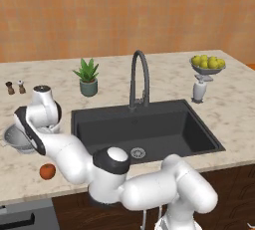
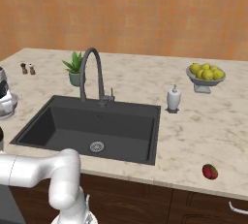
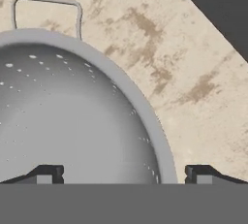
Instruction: Put the colander in the sink, put the orange, mango in the colander, and turn on the sink faucet and pour water over the colander.
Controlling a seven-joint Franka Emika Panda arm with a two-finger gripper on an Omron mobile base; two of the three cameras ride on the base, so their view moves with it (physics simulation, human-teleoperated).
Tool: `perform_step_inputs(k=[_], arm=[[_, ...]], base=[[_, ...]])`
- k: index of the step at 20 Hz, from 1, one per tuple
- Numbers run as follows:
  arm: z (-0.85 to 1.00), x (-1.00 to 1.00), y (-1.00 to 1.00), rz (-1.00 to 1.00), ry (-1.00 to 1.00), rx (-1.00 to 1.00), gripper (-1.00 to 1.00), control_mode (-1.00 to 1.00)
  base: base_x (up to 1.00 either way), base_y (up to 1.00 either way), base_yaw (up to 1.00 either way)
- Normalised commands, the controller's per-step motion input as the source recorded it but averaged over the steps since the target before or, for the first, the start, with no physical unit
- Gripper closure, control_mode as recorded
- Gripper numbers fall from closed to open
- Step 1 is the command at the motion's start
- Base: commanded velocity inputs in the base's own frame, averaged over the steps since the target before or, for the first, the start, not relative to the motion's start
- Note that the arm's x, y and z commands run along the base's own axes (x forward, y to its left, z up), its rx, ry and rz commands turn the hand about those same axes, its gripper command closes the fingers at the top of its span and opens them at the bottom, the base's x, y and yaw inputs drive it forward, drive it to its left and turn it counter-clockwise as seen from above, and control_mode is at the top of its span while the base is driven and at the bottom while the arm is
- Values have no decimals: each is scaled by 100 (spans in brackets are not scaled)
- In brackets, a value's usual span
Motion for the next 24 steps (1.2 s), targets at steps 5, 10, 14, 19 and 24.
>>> perform_step_inputs(k=[5, 10, 14, 19, 24], arm=[[-43, -13, -2, -7, 4, -10, -100, -100], [-23, 13, 1, -1, 1, -3, 100, -100], [-4, 6, 0, -1, 0, 0, 100, -100], [0, -41, -39, -14, 0, 0, 100, -100], [0, -78, -84, -32, -2, 4, 100, -100]], base=[[0, 0, 0], [0, 0, 0], [0, 0, 0], [0, 0, 0], [0, 0, 0]])
